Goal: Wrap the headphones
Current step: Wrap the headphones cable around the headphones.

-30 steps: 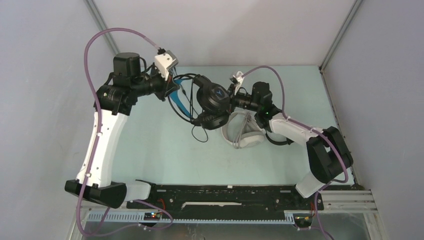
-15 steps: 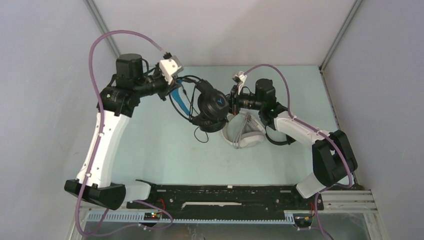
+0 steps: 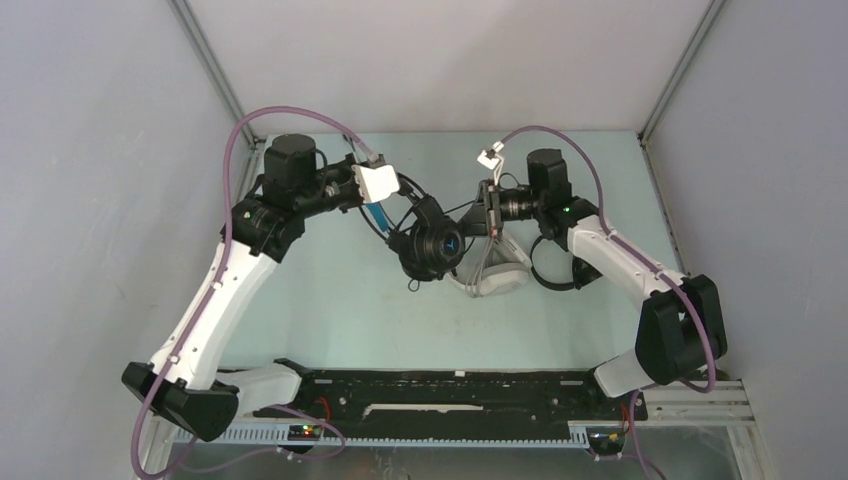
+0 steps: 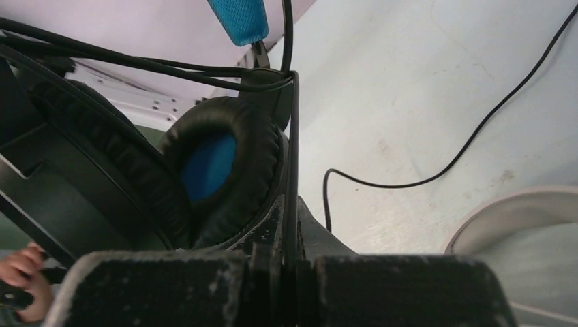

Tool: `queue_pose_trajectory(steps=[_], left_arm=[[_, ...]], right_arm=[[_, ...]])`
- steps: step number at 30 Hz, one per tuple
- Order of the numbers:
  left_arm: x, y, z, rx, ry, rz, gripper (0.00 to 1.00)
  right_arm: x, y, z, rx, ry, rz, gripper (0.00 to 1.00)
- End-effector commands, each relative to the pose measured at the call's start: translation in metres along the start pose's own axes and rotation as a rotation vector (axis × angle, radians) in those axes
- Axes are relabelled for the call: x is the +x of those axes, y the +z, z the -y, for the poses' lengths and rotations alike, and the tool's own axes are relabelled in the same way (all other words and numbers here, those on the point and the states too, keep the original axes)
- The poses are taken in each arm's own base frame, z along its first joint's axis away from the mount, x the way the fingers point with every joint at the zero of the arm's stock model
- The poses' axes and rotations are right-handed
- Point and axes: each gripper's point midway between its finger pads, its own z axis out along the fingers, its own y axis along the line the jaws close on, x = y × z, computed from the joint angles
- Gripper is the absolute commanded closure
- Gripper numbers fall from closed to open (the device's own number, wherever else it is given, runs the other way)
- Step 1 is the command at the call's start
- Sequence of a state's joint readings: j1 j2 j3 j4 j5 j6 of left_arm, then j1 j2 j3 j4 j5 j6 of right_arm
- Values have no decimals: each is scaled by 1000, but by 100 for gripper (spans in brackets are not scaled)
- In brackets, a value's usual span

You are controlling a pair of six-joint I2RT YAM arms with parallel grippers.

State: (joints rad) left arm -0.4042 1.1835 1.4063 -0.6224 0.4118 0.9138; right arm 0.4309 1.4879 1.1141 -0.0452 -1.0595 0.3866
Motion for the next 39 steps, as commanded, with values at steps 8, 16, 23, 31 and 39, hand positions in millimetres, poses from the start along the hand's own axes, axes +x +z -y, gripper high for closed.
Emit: queue_pose_trajectory(steps=[8,16,23,31,39], left_arm=[[24,-9,5,45,144,-117,100],[38,-1,4,57,162,-166,100],[37,2,-11,-17,125,-171,100],[45,-1,-12,-98,70,-182,100],[50,2,4,-95,-21,-156,100]], right_arm=[[-53,-35,-52,-159,27,85,98],[-67,-40,-76,-274,96,105,92],[-80,-40,-100,-375,56,138,100],[-99,-30,-98,-380,73,205,95],[-125,-16,-92,-313,98,247,95]])
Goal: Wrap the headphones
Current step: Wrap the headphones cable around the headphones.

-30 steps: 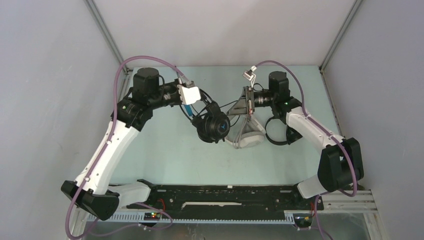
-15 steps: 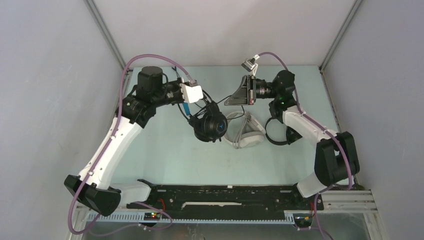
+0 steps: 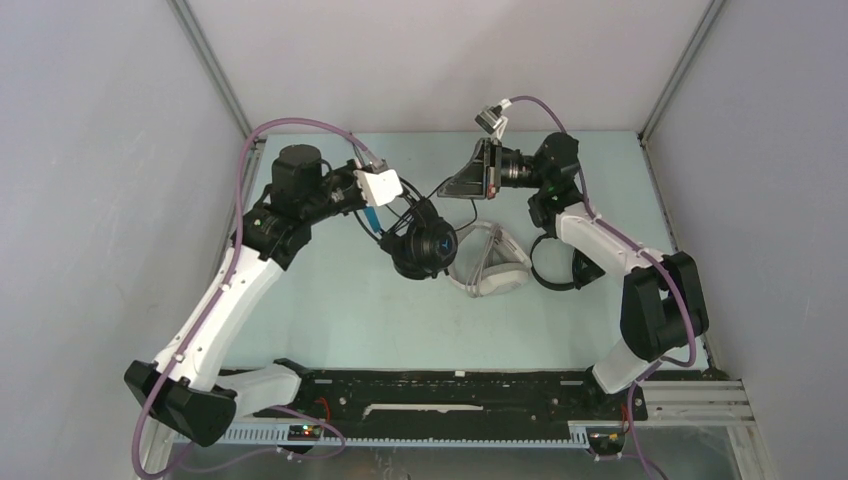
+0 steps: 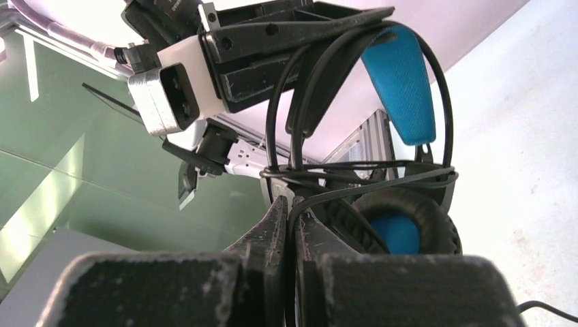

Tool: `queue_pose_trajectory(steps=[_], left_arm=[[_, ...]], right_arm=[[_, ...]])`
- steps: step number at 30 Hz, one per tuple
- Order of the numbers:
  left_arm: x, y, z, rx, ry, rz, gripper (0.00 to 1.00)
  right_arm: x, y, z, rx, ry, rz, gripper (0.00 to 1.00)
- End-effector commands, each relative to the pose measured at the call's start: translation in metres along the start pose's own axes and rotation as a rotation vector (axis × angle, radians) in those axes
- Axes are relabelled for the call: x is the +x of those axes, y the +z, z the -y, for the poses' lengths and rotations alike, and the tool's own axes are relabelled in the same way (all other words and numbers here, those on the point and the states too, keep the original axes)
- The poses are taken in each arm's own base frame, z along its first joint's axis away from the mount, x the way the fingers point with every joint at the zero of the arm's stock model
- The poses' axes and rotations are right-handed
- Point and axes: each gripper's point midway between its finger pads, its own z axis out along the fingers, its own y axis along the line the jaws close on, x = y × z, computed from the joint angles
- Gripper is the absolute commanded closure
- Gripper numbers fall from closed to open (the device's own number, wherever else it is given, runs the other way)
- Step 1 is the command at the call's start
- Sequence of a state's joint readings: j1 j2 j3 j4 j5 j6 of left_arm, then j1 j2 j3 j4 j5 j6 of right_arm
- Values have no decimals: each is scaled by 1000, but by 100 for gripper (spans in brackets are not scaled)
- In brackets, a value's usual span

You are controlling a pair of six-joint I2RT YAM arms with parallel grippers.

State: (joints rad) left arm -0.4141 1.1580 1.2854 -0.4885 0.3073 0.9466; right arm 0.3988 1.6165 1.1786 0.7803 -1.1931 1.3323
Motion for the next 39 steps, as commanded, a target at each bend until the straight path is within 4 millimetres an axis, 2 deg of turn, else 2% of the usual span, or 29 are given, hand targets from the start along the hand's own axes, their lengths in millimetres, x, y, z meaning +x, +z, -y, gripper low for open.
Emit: queue_pose_trajectory(steps=[1,10,15,19,24,33,39], left_arm=[[27,-6,10,-2,-73,-102,100],[31,-10,10,-48,-151,-118,100],[31,-13,-3,-120,-228,-137,100],[33,-14,-3,-125,-252,-149,100],[35,-15,-6,-168,-300,-157,100],[40,-24,-20,-264,-493,-228,100],[40,-27,-13,-285,-600,-226,100]], right_arm=[[-31,10,-40,-35,-161,72,95],[-35,30,-57,-55,-179,35,92],[-29,40,-68,-65,-197,-1,90],[-26,47,-78,-90,-206,-22,87],[-23,55,-79,-91,-209,-36,86],[-10,69,-80,-112,-202,-81,86],[-5,78,-76,-88,-193,-120,83]])
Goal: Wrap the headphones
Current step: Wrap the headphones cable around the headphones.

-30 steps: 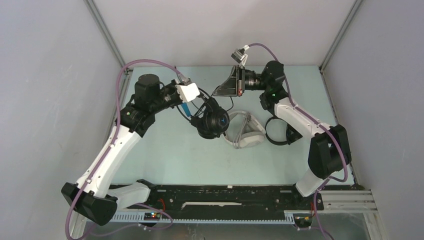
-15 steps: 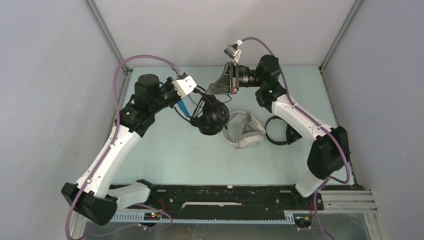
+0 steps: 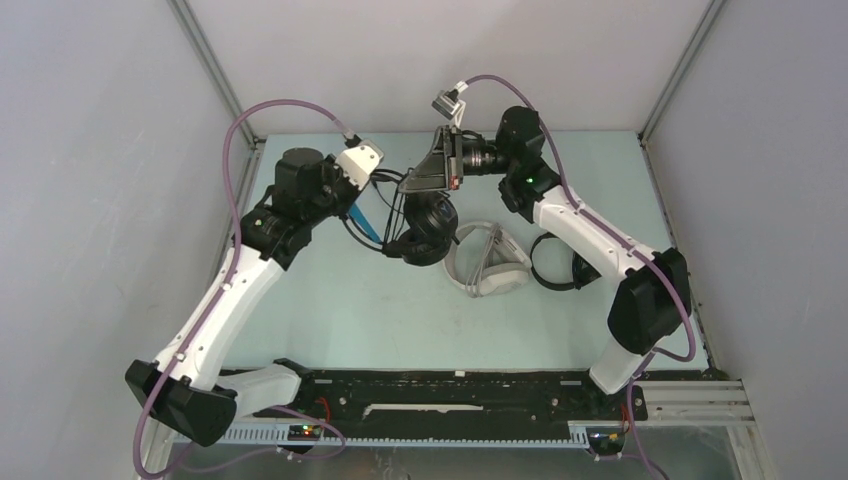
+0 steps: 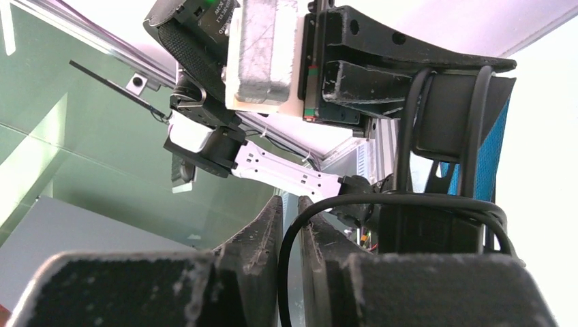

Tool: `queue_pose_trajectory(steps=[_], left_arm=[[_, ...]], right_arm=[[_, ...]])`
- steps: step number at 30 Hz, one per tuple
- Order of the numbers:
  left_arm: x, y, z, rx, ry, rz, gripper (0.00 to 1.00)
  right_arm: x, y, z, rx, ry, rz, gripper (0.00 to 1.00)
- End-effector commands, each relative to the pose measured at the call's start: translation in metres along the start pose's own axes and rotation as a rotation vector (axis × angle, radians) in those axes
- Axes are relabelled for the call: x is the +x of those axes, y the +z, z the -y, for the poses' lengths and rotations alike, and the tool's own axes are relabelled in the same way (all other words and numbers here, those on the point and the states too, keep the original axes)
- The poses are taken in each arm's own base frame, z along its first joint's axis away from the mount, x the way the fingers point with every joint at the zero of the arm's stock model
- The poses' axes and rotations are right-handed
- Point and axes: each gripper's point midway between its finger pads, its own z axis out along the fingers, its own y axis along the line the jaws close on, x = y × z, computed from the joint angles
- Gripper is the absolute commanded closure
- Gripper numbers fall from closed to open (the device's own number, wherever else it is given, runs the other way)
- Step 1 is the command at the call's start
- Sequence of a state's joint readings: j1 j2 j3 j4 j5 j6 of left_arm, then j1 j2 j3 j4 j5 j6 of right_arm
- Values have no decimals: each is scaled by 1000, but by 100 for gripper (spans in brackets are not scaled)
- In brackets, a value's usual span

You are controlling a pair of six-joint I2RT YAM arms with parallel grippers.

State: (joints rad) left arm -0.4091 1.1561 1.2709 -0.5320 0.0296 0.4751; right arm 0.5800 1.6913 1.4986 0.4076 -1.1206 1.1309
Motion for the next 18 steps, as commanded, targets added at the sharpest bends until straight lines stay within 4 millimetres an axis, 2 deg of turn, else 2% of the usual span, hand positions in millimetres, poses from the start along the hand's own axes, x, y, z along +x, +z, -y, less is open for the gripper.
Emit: queue_pose_trajectory(steps=[1,6,12,18], left_arm=[[-8,-14,-15,-92,-146,11,100],[-7,-19,-22,-149,-211,-2,100],[4,-12,-28,-198,-266,-68,100],[4,-15,-38,-268,-372,-97,100]], right_arm=[[-4,9,-37,-58,-128,-33,83],[2,19,-38,-69,-130,-55,81],[27,32,-24,-65,-105,-112,80],[38,38,-21,-56,-106,-124,79]])
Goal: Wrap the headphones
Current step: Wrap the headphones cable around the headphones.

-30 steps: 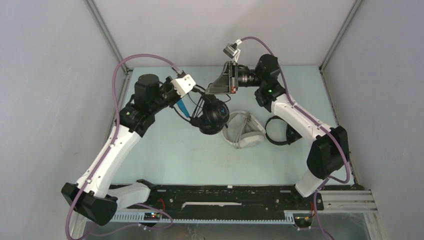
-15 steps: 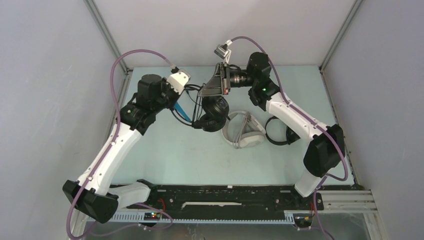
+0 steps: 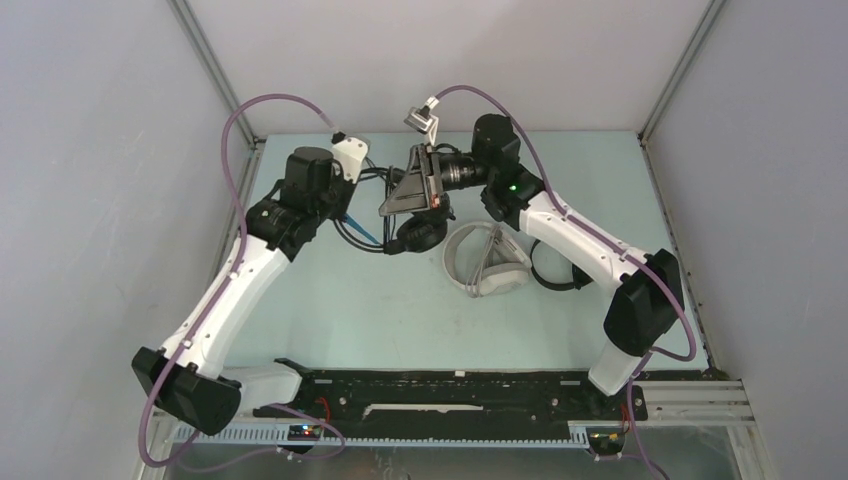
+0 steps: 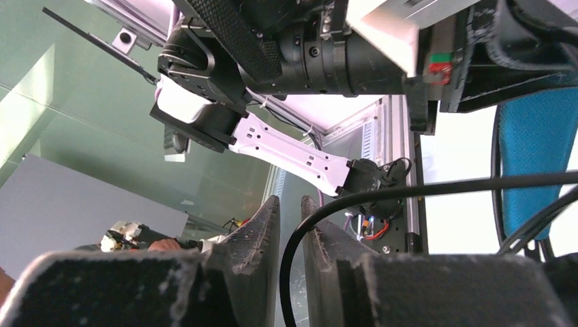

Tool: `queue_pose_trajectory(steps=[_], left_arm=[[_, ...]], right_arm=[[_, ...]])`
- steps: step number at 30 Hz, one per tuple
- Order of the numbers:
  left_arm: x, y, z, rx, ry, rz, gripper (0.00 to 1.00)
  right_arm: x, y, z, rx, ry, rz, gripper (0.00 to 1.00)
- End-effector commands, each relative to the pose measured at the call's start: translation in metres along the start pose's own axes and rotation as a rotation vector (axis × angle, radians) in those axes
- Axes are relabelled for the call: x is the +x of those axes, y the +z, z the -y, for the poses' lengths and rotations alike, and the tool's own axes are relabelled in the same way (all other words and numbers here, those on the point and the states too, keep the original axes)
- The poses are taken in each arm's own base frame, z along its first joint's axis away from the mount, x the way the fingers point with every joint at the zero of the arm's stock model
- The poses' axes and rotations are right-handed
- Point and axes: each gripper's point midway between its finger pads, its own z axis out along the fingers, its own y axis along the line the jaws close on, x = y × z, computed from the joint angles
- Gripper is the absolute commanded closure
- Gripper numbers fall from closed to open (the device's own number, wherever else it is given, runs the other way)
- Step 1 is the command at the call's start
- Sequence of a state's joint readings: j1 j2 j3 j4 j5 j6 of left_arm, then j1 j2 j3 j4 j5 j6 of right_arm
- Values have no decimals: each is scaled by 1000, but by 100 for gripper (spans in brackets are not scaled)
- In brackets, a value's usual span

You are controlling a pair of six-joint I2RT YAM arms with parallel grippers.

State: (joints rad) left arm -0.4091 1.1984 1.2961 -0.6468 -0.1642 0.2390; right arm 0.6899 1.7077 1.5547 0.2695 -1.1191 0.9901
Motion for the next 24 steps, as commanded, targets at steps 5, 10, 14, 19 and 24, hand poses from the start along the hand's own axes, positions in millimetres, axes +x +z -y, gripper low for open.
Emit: queue_pose_trajectory(steps=[5,10,14,19,24], left_arm=[[-38,-22,-32,-167,-254,79,100],[-41,-29,-38,-205,-331,79,100],[-46,-33,-41,-222,-402,109,100],[-53,-37,-48,-258,-465,143,100],[-56,-40,-58,-292,-526,171,100]], right_arm=[[12,10,-12,-16,-68,-25,79],[18,13,0,54,-100,-19,78],[13,13,19,166,-195,35,79],[5,8,39,290,-276,110,82],[5,12,44,330,-323,125,85]])
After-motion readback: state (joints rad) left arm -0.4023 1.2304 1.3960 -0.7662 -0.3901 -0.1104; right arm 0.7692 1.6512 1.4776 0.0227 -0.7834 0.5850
